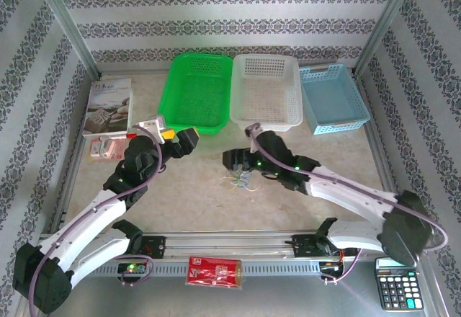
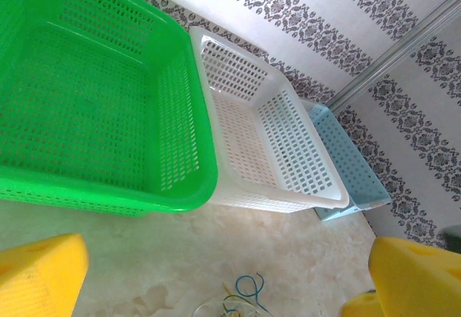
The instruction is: Untangle the cables
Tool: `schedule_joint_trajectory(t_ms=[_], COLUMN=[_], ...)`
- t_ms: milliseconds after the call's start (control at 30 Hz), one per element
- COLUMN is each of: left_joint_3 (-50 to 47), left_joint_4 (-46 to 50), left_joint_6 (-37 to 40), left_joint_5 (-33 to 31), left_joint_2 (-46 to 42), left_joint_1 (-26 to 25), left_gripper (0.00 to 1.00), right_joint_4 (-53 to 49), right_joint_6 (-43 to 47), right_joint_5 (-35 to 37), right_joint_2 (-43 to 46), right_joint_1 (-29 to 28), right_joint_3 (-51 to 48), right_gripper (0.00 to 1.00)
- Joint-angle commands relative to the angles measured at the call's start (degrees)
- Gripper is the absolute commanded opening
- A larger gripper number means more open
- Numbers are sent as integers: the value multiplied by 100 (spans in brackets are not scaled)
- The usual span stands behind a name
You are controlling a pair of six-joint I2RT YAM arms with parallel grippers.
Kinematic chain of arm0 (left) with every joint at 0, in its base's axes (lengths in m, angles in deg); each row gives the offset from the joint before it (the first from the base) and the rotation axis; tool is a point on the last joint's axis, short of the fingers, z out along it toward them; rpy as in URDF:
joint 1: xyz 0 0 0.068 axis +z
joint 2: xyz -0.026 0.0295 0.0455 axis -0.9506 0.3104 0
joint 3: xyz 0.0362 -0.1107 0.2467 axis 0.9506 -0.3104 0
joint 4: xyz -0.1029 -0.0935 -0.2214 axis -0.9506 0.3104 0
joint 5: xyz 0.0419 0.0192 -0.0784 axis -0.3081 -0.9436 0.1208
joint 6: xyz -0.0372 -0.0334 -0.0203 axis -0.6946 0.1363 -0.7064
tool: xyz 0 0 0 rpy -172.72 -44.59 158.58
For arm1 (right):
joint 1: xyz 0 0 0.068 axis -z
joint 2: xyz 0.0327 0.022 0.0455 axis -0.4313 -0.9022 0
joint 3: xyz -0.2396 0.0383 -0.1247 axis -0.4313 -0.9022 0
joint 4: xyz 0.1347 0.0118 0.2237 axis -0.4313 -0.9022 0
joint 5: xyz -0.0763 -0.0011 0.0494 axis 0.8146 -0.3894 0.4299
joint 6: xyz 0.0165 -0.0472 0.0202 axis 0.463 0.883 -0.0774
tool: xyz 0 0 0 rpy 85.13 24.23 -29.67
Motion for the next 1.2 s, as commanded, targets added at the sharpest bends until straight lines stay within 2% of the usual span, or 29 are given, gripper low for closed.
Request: schedule_joint_trajectory(t_ms=[0,100,233,567,767,1167], left_joint_3=[-116,-142,-204,-469,-498,-638], left_joint_4=[241,324,431,278,89,-87], left_joint_6=[-106,-111,-132,-383,-260,-408], left_joint_5=[-58,1,51,423,681,734], left_joint_2=[-112,-111,-102,164,315,317], left_joint_1=[-67,-66,-68,-68,-93,-103], left_gripper=[100,100,100,100,100,100], right_joint_4=[-666,-763,-722,205,659,892], right_joint_6=[-96,-199,-287,-918,-1021,-961], right_joint_5=[295,153,-149,-236,-269,-131], right_joint_2=[392,645,730,229,-397,-1177], right_joint_1=[296,512,484,-314,-558,-578], right_joint_3=[-361,-712,-1084,-1508,-1266,-924], right_gripper=[88,85,74,42,38,39])
